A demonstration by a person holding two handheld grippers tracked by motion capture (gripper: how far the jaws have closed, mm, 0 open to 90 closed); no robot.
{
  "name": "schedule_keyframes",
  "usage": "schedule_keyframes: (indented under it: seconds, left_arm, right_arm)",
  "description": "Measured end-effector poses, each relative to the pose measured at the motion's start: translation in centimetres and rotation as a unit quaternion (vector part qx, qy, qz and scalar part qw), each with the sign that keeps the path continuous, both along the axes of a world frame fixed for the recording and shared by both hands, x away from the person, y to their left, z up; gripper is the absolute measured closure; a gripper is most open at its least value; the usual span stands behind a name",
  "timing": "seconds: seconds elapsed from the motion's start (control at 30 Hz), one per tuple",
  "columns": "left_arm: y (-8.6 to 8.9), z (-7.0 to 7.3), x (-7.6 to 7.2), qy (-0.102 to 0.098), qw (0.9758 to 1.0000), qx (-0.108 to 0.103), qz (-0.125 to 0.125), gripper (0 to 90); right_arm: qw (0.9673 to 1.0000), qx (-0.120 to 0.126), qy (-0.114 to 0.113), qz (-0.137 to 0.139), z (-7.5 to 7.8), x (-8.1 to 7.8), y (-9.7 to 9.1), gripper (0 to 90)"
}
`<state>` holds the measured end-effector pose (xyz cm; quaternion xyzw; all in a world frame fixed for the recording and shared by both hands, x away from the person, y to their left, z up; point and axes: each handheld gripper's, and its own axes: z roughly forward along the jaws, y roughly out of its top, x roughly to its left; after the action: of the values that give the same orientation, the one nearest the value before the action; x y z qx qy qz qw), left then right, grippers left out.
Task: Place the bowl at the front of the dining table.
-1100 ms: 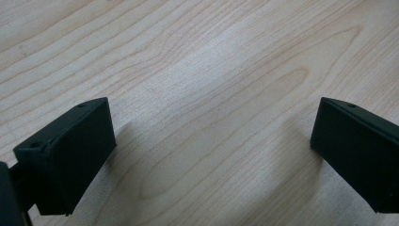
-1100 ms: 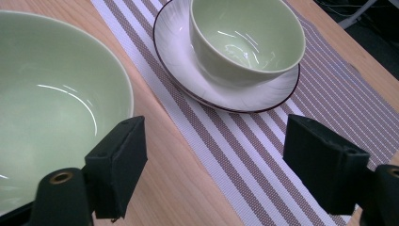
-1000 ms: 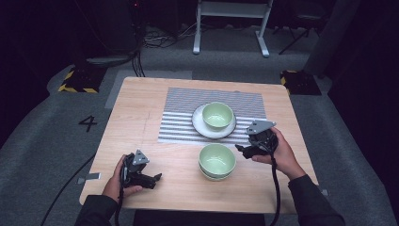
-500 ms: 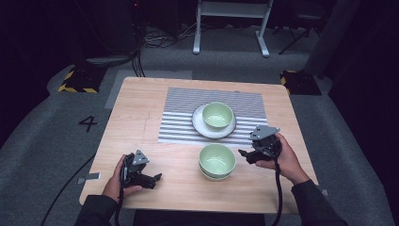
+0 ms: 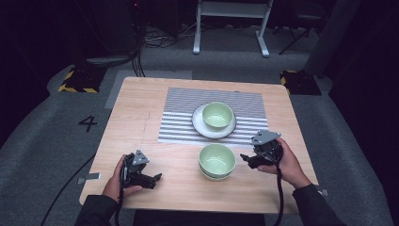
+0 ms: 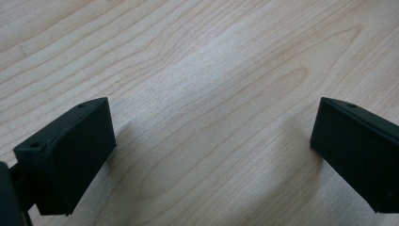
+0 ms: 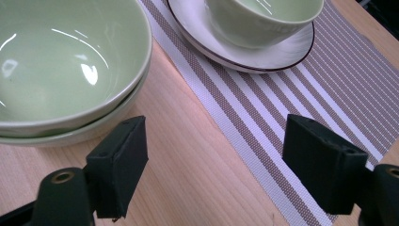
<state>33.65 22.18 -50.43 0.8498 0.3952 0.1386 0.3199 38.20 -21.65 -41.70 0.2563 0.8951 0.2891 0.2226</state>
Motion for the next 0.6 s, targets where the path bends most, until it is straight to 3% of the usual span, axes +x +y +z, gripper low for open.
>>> schedule_keyframes:
  seconds: [0.6]
  left_arm:
    - [0.0,0.0,0.0,-0.001,1.0,-0.001,0.001,0.4]
  right_arm:
    - [0.9999,-0.011,0.007,0.002,-1.7,-1.0,-0.6,22.8]
